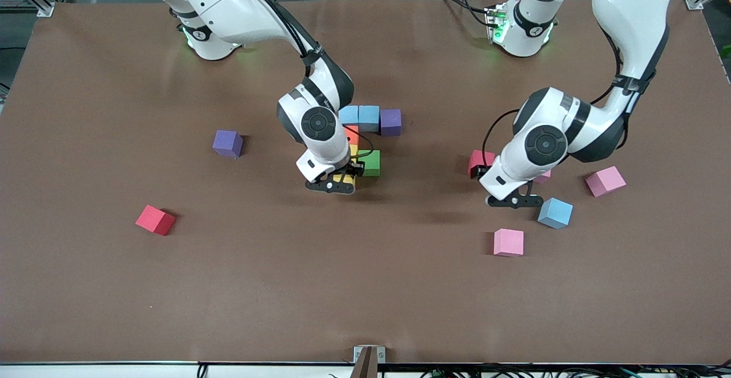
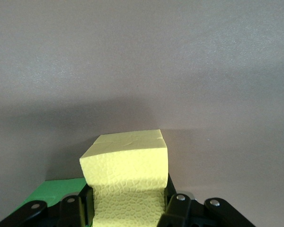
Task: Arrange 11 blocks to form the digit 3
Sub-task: 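Grasp the pink block with the left gripper while the right gripper holds yellow, then release the yellow block and reach the purple block with the right gripper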
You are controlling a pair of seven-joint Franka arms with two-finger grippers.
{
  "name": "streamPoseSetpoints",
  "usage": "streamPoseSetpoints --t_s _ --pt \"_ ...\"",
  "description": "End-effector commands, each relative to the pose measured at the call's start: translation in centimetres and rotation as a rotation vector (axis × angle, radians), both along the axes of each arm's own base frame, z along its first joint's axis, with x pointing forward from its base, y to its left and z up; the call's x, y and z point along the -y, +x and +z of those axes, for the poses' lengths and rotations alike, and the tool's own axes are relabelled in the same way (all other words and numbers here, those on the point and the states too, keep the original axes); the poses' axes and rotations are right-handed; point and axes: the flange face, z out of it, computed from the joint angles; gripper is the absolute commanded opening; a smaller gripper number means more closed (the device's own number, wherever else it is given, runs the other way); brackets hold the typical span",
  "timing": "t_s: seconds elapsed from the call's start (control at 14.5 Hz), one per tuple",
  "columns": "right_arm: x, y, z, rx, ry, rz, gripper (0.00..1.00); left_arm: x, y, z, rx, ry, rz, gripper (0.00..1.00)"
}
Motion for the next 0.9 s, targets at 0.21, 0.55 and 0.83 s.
streamPoseSetpoints --t_s 0.21,0.55,0.83 --pt "0.2 0.1 -0.4 0.016 -0.012 -0.011 1.00 0.2 -2.4 -2.4 0.026 -0.022 -0.055 0.98" --pt "0.4 1.2 1.9 0.031 0.015 -0.026 1.00 0.3 -3.5 -5.4 -0.021 -0.039 -0.060 0.93" --pt "2.2 3.0 4.7 0.036 0.027 -0.065 1.00 0.1 -4.0 -6.7 -0.052 -0.043 -0.054 0.87"
